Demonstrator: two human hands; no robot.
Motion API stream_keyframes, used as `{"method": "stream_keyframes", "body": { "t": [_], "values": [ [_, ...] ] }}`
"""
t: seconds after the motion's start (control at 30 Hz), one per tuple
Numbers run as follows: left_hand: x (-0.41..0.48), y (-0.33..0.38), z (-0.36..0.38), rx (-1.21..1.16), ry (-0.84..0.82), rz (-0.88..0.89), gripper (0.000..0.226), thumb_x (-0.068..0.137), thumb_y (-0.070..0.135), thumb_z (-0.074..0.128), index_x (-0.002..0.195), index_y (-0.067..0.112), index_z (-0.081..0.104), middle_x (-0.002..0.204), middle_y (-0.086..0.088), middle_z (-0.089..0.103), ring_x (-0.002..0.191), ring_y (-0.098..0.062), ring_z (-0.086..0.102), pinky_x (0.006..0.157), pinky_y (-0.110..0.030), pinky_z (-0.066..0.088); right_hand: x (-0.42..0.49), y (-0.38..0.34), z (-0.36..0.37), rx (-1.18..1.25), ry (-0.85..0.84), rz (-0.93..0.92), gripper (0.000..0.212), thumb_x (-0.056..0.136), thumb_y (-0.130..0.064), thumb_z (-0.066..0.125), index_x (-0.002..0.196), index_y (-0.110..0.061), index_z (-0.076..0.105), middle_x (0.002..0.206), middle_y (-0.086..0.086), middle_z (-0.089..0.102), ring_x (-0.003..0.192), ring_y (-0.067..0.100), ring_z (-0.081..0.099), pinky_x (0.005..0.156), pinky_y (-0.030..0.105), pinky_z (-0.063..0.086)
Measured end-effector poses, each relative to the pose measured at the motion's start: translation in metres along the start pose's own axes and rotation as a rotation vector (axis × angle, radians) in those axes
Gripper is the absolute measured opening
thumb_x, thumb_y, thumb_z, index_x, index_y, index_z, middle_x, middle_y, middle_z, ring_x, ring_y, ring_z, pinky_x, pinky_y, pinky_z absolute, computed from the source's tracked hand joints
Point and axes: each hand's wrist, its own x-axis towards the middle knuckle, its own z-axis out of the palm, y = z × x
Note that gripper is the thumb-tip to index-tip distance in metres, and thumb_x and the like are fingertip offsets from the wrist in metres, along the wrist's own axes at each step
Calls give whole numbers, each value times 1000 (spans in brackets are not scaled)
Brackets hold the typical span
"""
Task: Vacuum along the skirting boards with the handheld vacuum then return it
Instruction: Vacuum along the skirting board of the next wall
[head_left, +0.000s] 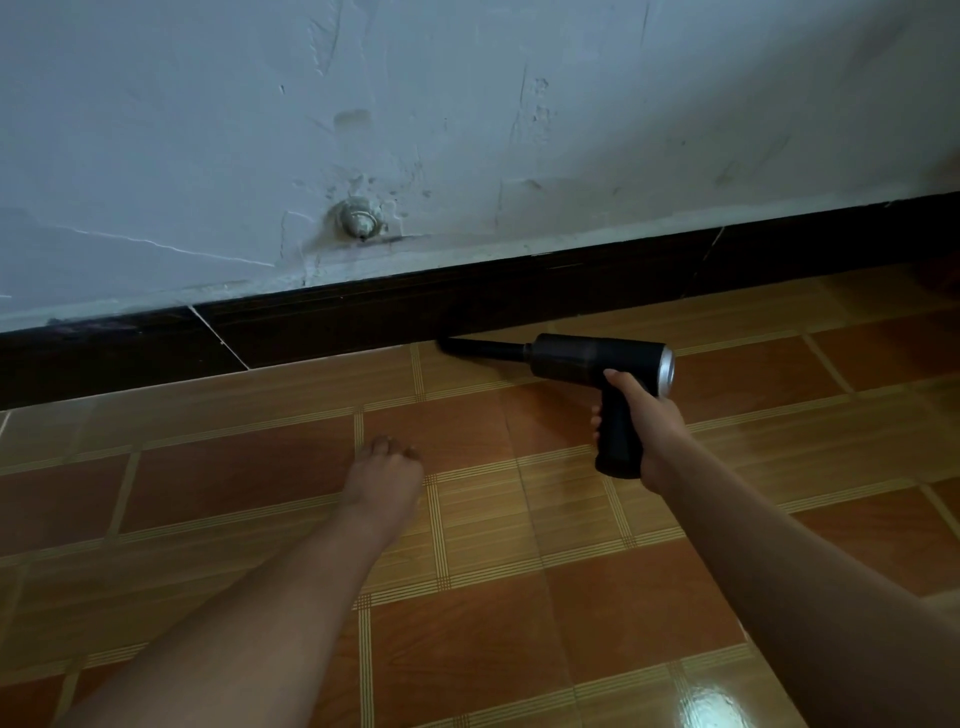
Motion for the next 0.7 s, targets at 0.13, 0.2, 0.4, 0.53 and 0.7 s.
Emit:
{"method": "stream_keyframes", "body": {
  "t": [0.13, 0.2, 0.4, 0.53, 0.7],
  "values": [
    [-1, 0, 2, -3, 19, -8, 50, 96, 23, 46, 142, 6, 34, 141, -18, 43, 136, -31, 31, 113, -37, 22, -2, -5, -14, 8, 30, -31, 18, 87, -24, 63, 93, -8, 56, 65, 6, 59, 51, 15, 56, 49, 26, 47],
    [-2, 1, 2, -4, 16, -12, 54, 96, 26, 45, 144, 6, 30, 143, -19, 40, 138, -31, 28, 114, -36, 20, -2, -7, -21, 6, 45, -46, 18, 87, -24, 62, 93, -8, 56, 66, 6, 59, 51, 15, 56, 50, 27, 47],
    [-2, 3, 1, -28, 26, -25, 54, 96, 27, 45, 144, 7, 29, 145, -17, 37, 139, -29, 27, 115, -36, 19, -4, -12, -41, 31, 103, -64, 19, 87, -25, 62, 93, -7, 58, 68, 6, 59, 53, 15, 55, 56, 28, 48],
    [-3, 4, -1, -19, 32, -35, 55, 97, 26, 45, 145, 6, 28, 146, -16, 37, 140, -28, 26, 116, -36, 16, -4, -12, -54, 63, 130, -73, 23, 86, -27, 63, 98, -8, 58, 70, 7, 60, 56, 18, 56, 58, 30, 47],
    [-3, 8, -5, 7, 23, -59, 53, 97, 25, 45, 145, 6, 29, 148, -17, 35, 143, -29, 20, 119, -39, 7, -7, -14, -64, 98, 177, -78, 22, 86, -27, 63, 97, -9, 57, 72, 8, 59, 58, 17, 56, 59, 29, 48]
  ]
}}
